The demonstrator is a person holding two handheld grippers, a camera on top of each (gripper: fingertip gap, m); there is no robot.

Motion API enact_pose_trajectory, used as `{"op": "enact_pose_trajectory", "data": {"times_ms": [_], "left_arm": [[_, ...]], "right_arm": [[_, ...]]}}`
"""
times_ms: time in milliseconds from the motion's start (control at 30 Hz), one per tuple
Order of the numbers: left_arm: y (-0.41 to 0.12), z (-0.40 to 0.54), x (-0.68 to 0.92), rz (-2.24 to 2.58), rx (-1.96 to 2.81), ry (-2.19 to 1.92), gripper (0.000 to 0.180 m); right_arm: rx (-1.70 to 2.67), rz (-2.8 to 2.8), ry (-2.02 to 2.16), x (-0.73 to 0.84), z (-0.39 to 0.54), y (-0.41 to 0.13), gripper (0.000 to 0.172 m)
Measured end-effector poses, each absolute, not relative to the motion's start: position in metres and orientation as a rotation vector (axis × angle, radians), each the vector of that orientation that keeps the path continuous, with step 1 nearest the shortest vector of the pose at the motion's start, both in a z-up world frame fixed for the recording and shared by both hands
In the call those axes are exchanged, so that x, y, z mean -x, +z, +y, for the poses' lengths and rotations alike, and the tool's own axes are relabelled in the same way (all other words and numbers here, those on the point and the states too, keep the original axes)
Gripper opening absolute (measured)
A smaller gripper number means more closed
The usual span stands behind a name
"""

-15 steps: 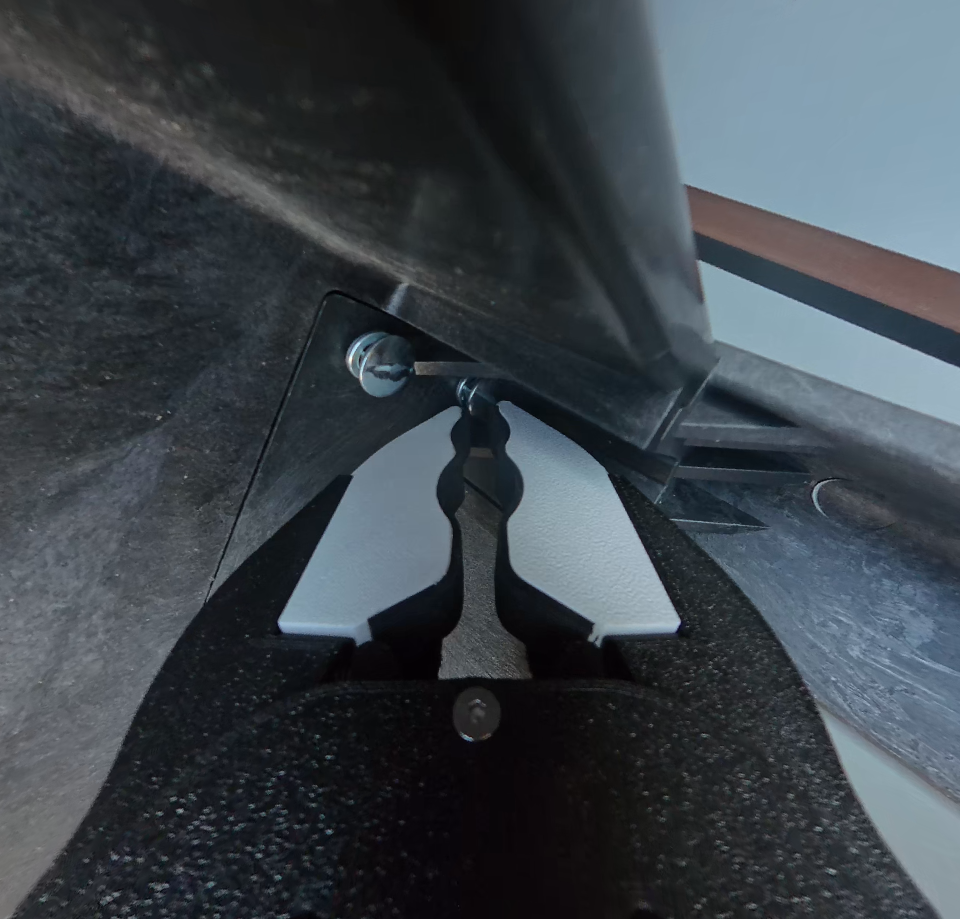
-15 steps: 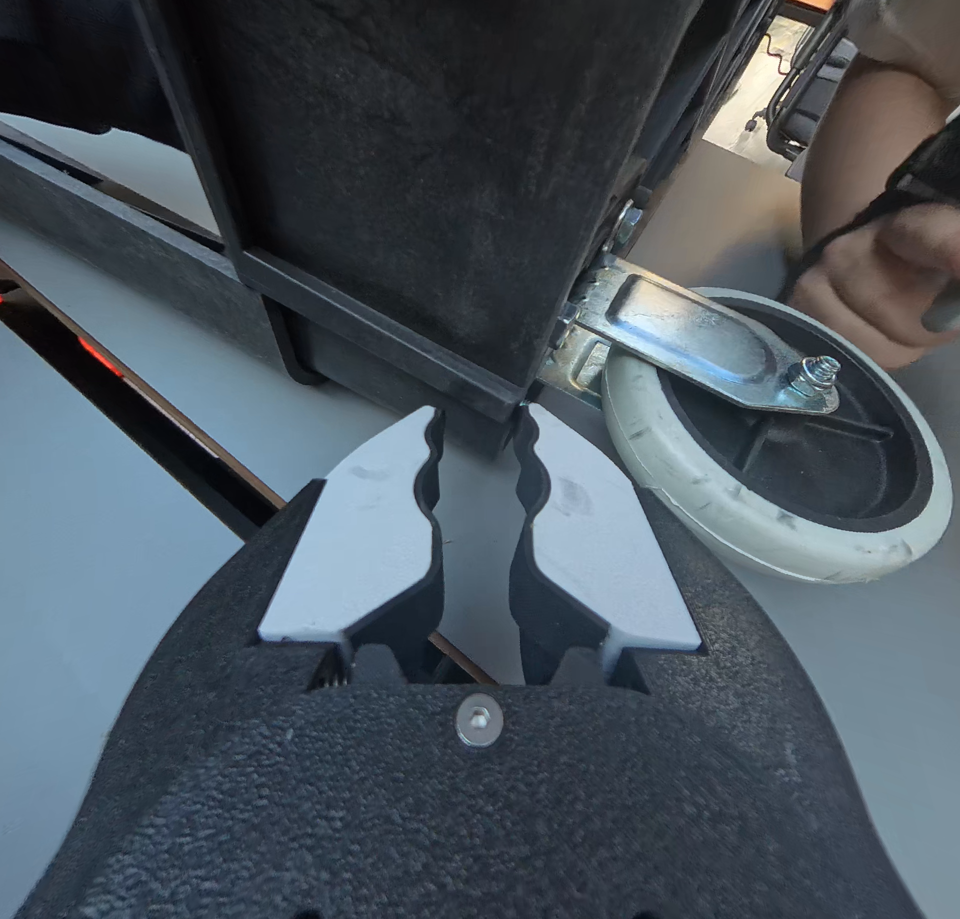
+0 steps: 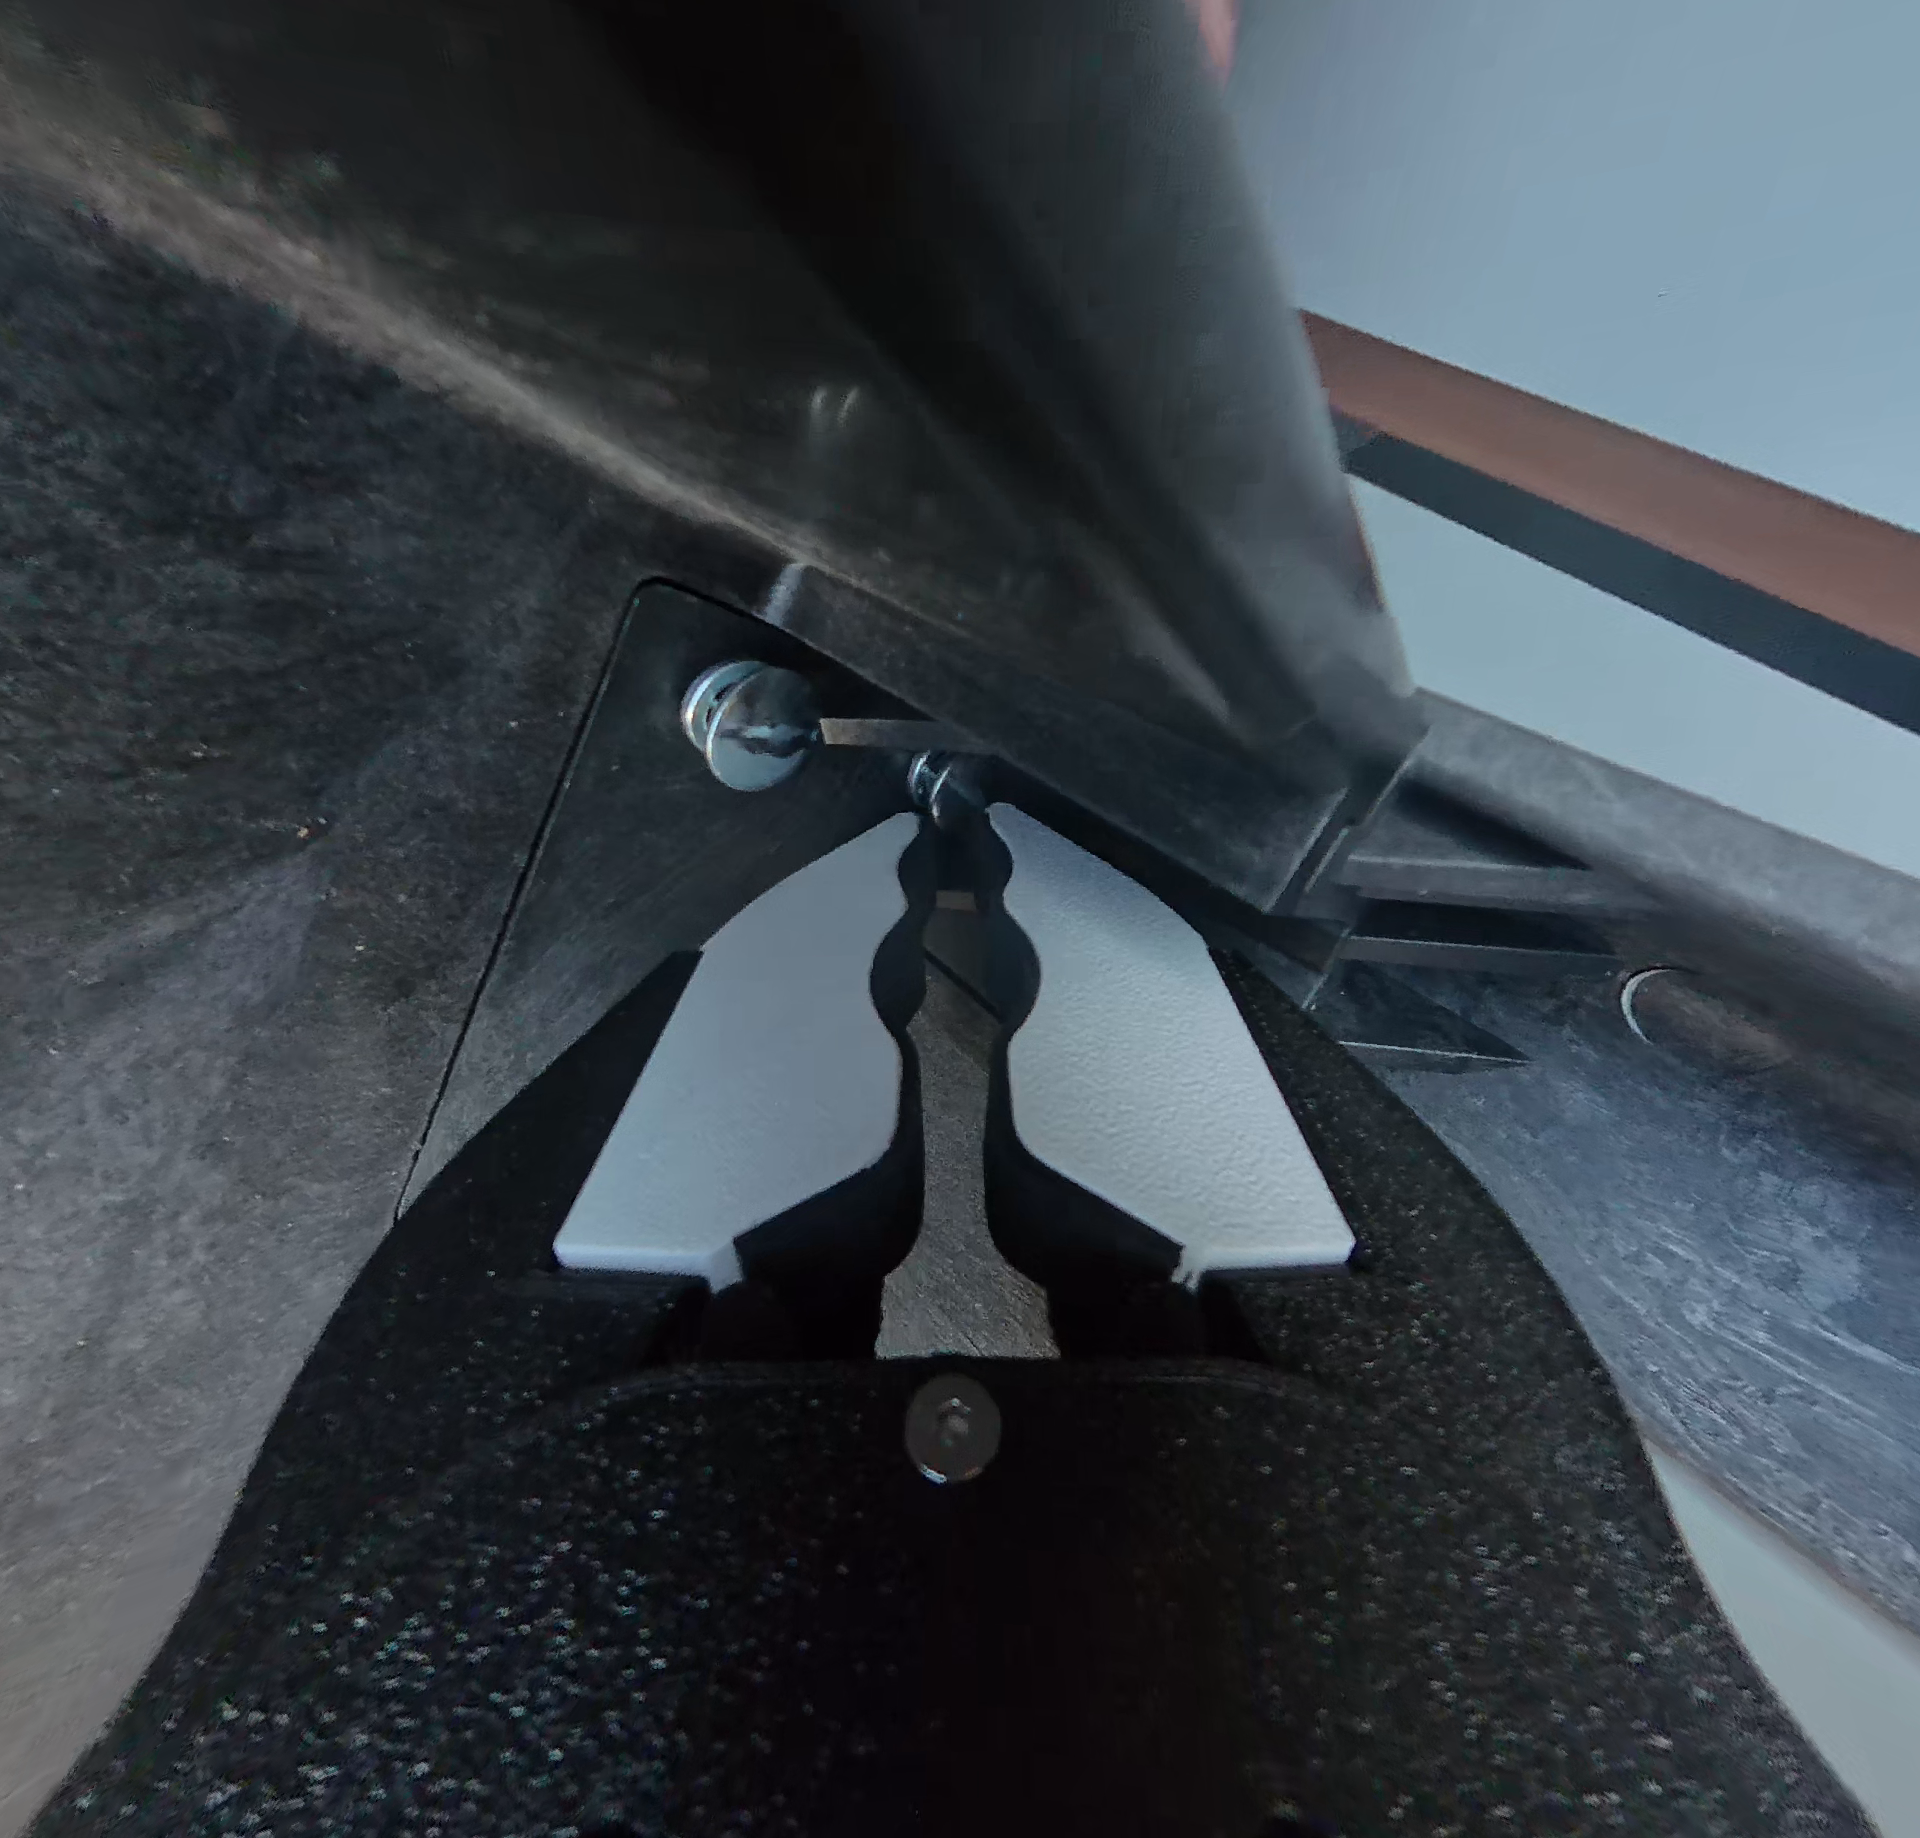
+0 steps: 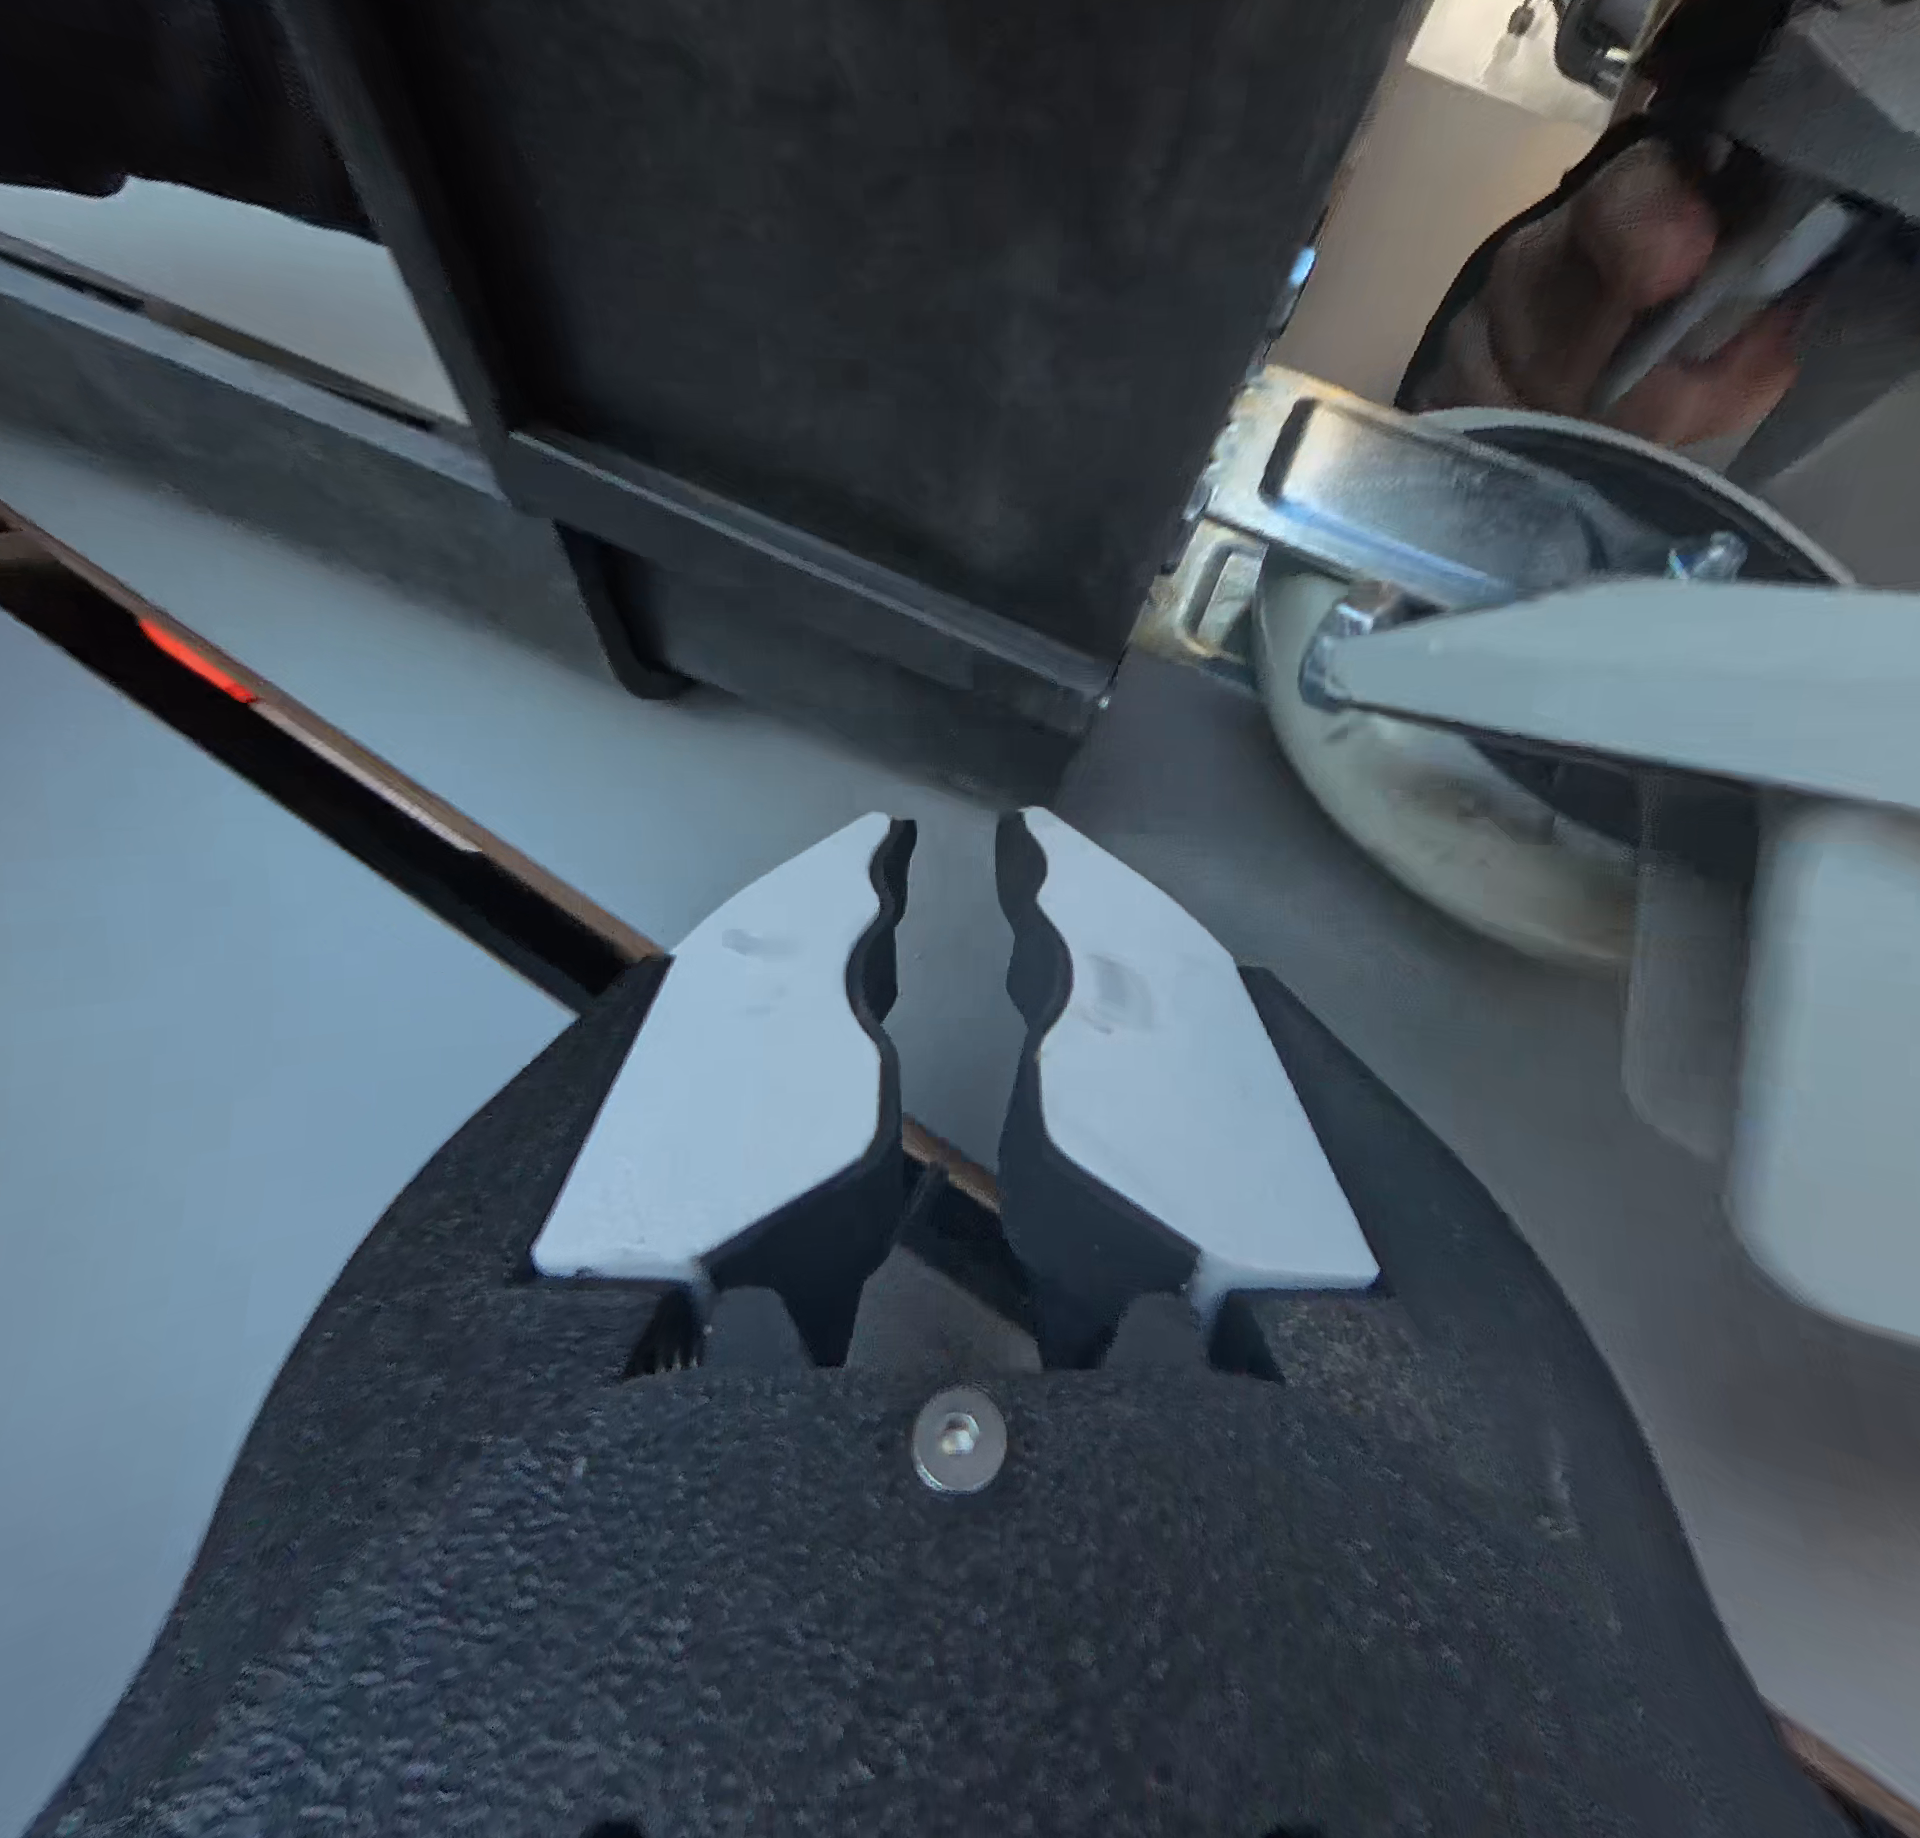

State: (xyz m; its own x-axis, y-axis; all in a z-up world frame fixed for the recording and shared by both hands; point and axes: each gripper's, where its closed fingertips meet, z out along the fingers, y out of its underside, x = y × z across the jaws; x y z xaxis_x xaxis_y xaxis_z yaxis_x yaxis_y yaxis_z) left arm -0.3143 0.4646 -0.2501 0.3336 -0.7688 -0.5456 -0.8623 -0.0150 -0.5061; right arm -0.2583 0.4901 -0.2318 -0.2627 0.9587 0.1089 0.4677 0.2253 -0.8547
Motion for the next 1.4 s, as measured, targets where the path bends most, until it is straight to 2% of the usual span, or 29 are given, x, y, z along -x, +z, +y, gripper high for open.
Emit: {"op": "enact_pose_trajectory", "data": {"times_ms": [267, 633, 867, 1133, 1400], "left_arm": [[-0.247, 0.459, 0.316, 1.413, 1.826, 0.131, 0.000], [-0.245, 0.455, 0.315, 1.416, 1.819, 0.173, 0.000], [-0.245, 0.454, 0.314, 1.437, 1.801, 0.189, 0.000], [-0.245, 0.453, 0.314, 1.440, 1.811, 0.123, 0.000], [-0.245, 0.454, 0.313, 1.450, 1.810, 0.097, 0.000]], "right_arm": [[1.343, -1.823, 0.959, 0.187, 0.484, -0.235, 0.016], [1.292, -1.761, 1.022, 0.138, 0.455, -0.227, 0.016], [1.303, -1.759, 1.055, 0.118, 0.420, -0.241, 0.015], [1.243, -1.827, 1.053, 0.131, 0.378, -0.235, 0.016], [1.095, -1.832, 0.822, 0.196, 0.383, -0.217, 0.019]]}}
